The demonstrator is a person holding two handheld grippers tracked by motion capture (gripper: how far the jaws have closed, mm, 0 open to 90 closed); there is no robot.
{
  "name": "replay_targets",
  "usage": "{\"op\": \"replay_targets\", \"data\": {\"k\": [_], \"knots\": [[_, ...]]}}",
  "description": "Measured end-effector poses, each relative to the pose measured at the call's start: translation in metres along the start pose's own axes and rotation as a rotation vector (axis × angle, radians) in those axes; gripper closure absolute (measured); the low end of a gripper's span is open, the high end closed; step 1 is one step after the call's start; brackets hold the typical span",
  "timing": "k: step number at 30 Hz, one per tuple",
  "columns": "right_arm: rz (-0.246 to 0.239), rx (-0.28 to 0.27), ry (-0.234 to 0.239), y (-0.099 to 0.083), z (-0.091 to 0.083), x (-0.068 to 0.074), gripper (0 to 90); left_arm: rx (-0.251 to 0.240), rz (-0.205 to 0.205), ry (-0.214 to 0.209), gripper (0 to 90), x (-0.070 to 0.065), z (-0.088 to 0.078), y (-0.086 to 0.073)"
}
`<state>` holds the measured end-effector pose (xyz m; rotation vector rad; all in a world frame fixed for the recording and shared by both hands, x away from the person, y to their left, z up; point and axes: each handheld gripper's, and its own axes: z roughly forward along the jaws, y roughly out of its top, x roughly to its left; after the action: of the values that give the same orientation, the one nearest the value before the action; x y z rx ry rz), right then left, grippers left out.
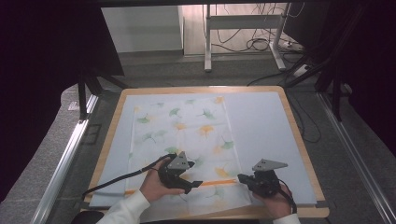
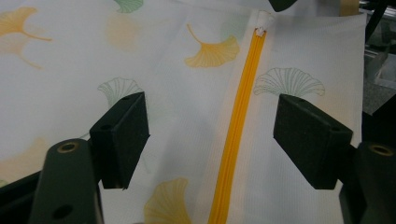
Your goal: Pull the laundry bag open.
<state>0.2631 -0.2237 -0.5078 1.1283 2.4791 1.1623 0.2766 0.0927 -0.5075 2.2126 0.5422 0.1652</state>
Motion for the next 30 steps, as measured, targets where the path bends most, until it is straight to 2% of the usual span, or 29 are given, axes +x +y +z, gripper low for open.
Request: {"op": "replay_targets", "data": {"k": [3,5,7,8,12,13,15,17,20,21,23,28,30], "knots": [[-0.001,0.015,0.007,-0.006,-0.002,0.003,88.9,-0.002,-0.007,-0.003,27.2,0.003,0.003,0.001],[-0.001,0.027,0.005,-0.010,-0.003,0.005,88.9,-0.009,-0.025,-0.027,28.3,0.008,0.006,0.003],[0.002,0.032,0.004,-0.012,-0.004,0.007,88.9,0.013,0.006,-0.011,28.3,0.009,0.009,0.006],[0.002,0.032,0.004,-0.012,-0.004,0.007,88.9,0.013,0.006,-0.011,28.2,0.009,0.009,0.006],[0.013,0.038,-0.012,-0.019,-0.010,0.008,88.9,0.012,0.030,-0.043,28.0,0.006,0.018,0.015],[0.019,0.039,-0.016,-0.020,-0.011,0.009,88.9,0.022,0.063,-0.043,28.0,0.003,0.022,0.019],[0.020,0.037,-0.019,-0.021,-0.012,0.009,88.9,0.021,0.061,-0.055,28.3,0.001,0.024,0.020],[0.025,0.039,-0.021,-0.023,-0.013,0.010,88.9,0.034,0.084,-0.064,28.2,-0.002,0.028,0.024],[0.028,0.043,-0.020,-0.023,-0.012,0.011,88.9,0.024,0.082,-0.078,28.5,-0.004,0.030,0.026],[0.026,0.046,-0.018,-0.023,-0.012,0.011,88.9,0.009,0.049,-0.093,28.9,-0.004,0.033,0.026],[0.025,0.047,-0.014,-0.023,-0.012,0.011,88.9,0.020,0.047,-0.082,29.1,-0.002,0.034,0.026],[0.027,0.047,-0.007,-0.023,-0.011,0.012,88.9,0.012,0.033,-0.087,30.3,0.000,0.038,0.026],[0.020,0.055,0.001,-0.022,-0.008,0.012,88.9,0.041,0.048,-0.072,30.9,0.000,0.044,0.026]]}}
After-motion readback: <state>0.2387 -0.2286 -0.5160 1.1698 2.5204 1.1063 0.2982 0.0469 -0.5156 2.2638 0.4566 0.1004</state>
